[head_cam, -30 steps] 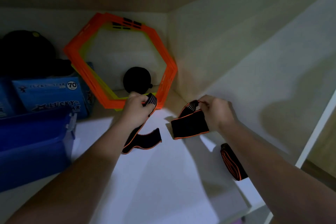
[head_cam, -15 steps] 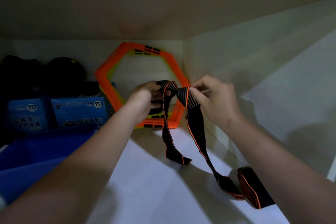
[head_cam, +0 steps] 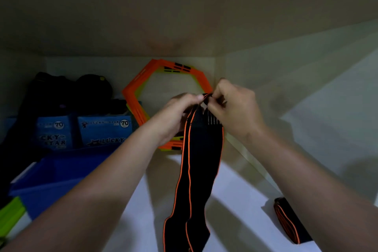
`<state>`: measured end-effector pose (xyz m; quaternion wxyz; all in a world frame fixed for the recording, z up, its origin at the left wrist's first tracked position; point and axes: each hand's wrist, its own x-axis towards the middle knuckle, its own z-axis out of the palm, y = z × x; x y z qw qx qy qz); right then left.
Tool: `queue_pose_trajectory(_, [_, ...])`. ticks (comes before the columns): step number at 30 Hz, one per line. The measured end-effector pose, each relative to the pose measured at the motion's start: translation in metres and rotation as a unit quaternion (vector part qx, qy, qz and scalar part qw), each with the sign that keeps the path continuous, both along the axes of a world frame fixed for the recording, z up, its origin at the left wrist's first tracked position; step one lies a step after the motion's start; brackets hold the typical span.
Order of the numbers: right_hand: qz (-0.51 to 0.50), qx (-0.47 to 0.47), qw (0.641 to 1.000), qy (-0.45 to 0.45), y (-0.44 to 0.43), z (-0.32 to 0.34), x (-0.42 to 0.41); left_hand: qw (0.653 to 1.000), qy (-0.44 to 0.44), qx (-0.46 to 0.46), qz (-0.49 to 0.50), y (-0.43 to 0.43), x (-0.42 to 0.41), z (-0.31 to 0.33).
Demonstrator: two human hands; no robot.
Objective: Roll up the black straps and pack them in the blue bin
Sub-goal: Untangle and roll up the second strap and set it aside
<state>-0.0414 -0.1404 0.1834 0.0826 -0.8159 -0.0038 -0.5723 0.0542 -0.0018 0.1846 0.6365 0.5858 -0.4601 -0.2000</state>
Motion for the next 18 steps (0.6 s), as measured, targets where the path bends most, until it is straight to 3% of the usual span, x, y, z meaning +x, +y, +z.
queue_pose_trajectory(3, [0.005, -0.028, 1.0, -0.01, 0.004, 0.005, -0.003, 0.987, -0.16, 0.006, 0.032, 0.01, -0.005, 0.004])
queue_pose_trajectory(7, [0.019, -0.038, 0.999, -0.003, 0.014, 0.008, 0.0, 0.926, -0.294, -0.042, 0.234, 0.004, -0.014, 0.001])
queue_pose_trajectory(14, [0.042, -0.013, 0.998, 0.035, 0.025, 0.011, 0.008, 0.886, -0.288, -0.101, 0.349, -0.005, -0.014, -0.01])
queue_pose_trajectory(18, [0.06, 0.021, 0.997, 0.052, 0.022, 0.018, 0.005, 0.914, -0.256, -0.112, 0.294, 0.003, -0.007, -0.007])
